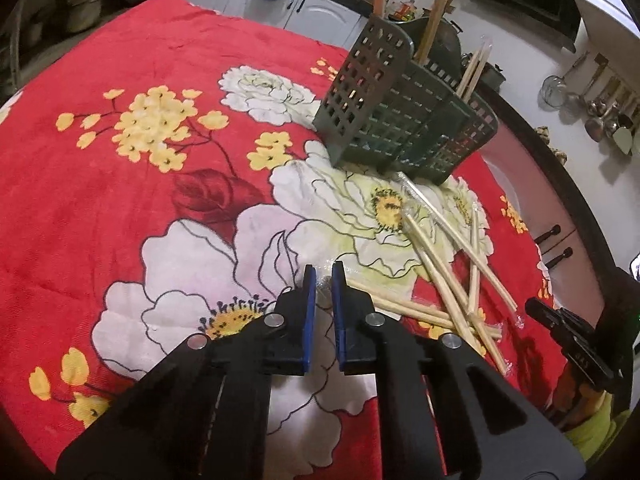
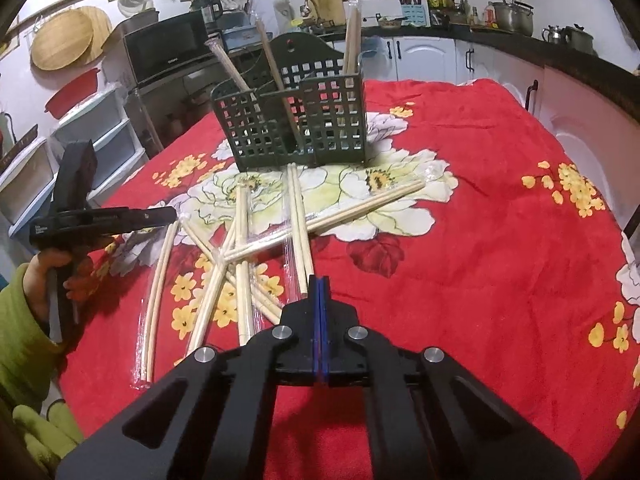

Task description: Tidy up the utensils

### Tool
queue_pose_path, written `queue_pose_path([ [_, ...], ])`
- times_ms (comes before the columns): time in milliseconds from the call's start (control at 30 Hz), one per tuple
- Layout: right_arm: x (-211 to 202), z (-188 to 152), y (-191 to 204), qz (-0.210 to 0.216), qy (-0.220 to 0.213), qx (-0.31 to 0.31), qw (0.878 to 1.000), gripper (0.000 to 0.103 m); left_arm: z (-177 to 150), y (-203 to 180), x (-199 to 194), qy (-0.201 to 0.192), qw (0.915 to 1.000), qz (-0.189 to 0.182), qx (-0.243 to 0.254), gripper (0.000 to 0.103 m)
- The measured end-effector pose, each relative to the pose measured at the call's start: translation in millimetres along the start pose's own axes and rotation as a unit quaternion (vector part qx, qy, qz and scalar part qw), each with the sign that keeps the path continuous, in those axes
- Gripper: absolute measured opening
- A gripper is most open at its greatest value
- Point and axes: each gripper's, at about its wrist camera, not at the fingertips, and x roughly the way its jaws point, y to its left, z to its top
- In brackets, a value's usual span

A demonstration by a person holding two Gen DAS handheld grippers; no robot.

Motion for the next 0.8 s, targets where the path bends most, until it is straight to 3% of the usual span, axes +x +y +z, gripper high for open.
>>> queue_pose_path([
  [200,-0.5,0.1,-3.1,0.007,0.008,0.007,1.0,0.003,5.7,-9.3,-9.1,-0.014,0.9998,-0.008,0.01,0.004],
  [267,0.4,-2.4,-5.4,0.013,0.011,0.017,1.0,0.034,8.5,-13.8,-13.5,-0.021,0.9996,-0.013,0.014,0.004],
  [333,2.3,-3.6,-5.1,0.018,0.015,0.021,0.999,0.042,12.1,-20.3,-18.2,-0.028,0.9992,-0.019,0.02,0.004],
  [500,11.4,-4.5,-5.2,0.029,0.029,0.032,0.999,0.036,20.5,-40.2,-32.6,-0.05,0.9971,-0.038,0.042,0.003],
  [633,18.3,-6.3,-8.5,0.039,0.041,0.044,0.997,0.014,26.6,-56.3,-42.2,-0.063,0.995,-0.052,0.058,0.003],
  [800,9.4,-2.4,-4.7,0.037,0.022,0.035,0.998,0.005,33.3,-75.1,-50.9,-0.076,0.9921,-0.065,0.075,0.003],
])
